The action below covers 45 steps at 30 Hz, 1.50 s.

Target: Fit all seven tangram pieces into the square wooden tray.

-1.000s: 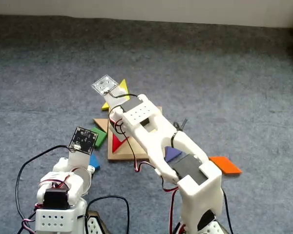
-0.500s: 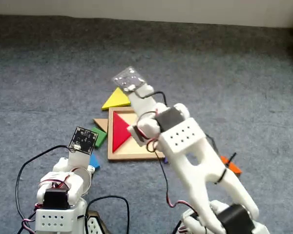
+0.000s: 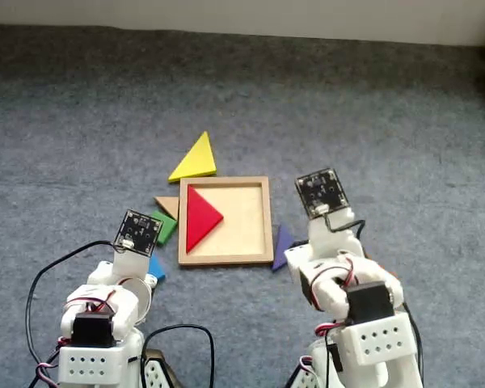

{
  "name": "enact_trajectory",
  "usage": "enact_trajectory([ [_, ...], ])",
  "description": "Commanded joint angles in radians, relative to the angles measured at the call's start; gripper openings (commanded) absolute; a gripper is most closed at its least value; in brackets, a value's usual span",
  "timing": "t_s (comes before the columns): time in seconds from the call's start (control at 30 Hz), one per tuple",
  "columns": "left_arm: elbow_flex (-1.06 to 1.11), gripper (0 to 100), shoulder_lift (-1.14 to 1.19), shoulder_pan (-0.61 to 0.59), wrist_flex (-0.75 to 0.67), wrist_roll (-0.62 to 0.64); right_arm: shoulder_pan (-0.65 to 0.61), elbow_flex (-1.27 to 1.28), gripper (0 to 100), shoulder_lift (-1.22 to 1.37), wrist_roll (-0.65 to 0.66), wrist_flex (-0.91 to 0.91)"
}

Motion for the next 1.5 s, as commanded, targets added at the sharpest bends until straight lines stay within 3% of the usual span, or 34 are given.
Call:
enact_trajectory([
  [0.0, 0.021, 1, -0.008, -0.012, 0.005, 0.009, 0.018, 0.067, 0.6, -0.127, 0.008, -0.004],
  [0.33, 0.021, 1, -0.008, -0.012, 0.005, 0.009, 0.018, 0.272, 0.6, -0.321, -0.031, -0.015],
  [0.57, 0.021, 1, -0.008, -0.005, 0.005, 0.009, 0.018, 0.403, 0.6, -0.338, -0.091, -0.14],
  [0.83, 0.016, 1, -0.008, -0.008, 0.005, 0.008, 0.018, 0.421, 0.6, -0.338, -0.092, -0.142],
  [1.17, -0.223, 1, -0.008, -0.013, 0.0, -0.003, 0.018, 0.481, 0.6, -0.34, -0.086, -0.147],
  [1.33, -0.358, 1, -0.008, -0.013, -0.017, -0.296, 0.018, 0.522, 0.6, -0.34, -0.086, -0.147],
  [1.47, -0.421, 1, -0.001, -0.013, -0.064, -0.307, 0.018, 0.568, 0.6, -0.34, -0.091, -0.147],
])
